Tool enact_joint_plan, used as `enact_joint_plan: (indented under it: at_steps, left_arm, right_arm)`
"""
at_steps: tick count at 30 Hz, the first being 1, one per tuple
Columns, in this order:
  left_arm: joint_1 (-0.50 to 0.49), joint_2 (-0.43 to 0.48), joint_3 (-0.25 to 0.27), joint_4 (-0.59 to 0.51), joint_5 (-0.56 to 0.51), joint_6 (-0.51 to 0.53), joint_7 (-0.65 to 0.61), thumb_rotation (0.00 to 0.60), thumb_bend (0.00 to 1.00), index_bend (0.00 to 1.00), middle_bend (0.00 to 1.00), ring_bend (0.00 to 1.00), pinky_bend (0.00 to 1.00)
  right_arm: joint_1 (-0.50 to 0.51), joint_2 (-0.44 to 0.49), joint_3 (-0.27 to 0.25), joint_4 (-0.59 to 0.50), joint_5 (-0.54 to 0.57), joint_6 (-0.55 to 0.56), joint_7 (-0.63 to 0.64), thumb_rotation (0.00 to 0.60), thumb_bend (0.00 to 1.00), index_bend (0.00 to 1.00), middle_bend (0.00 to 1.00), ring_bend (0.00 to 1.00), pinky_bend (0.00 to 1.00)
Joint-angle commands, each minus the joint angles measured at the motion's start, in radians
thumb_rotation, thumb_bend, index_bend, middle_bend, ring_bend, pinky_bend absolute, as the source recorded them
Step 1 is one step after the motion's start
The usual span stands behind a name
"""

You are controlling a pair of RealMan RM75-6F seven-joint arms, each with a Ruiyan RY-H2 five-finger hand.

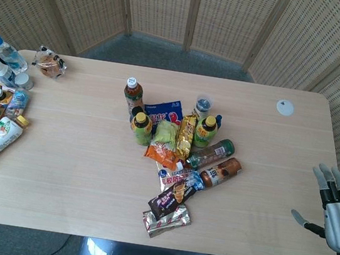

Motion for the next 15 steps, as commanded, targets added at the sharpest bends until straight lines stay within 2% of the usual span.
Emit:
enact_joint_plan:
  at_steps: [1,5,9,15]
  left_arm:
    - [-0.003,-0.001,-0.002,-0.004,-0.003,-0.007,0.001,0.600,0.00,0.28,0.00,0.00,0.00]
    - [0.003,0.009,0.000,-0.006,0.005,0.002,-0.018,0.600,0.00,0.28,0.00,0.00,0.00]
    - [0.008,0.015,-0.006,-0.008,0.005,0.018,-0.034,0.600,0.00,0.28,0.00,0.00,0.00]
    - [0.009,0.013,-0.007,-0.006,0.004,0.014,-0.036,0.600,0.00,0.28,0.00,0.00,0.00]
  right_arm:
    - [0.001,-0.008,-0.007,0.011,-0.023,0.002,0.004,0.517,0.00,0.00,0.00,0.00,0.00]
    - [0.020,-0.044,-0.022,0.037,-0.059,-0.029,0.003,0.542,0.00,0.00,0.00,0.00,0.00]
    - [0.070,-0.070,-0.058,0.068,-0.110,-0.133,-0.039,0.592,0.00,0.00,0.00,0.00,0.00]
    - [0.163,-0.152,-0.102,0.166,-0.203,-0.254,-0.017,0.600,0.00,0.00,0.00,0.00,0.00]
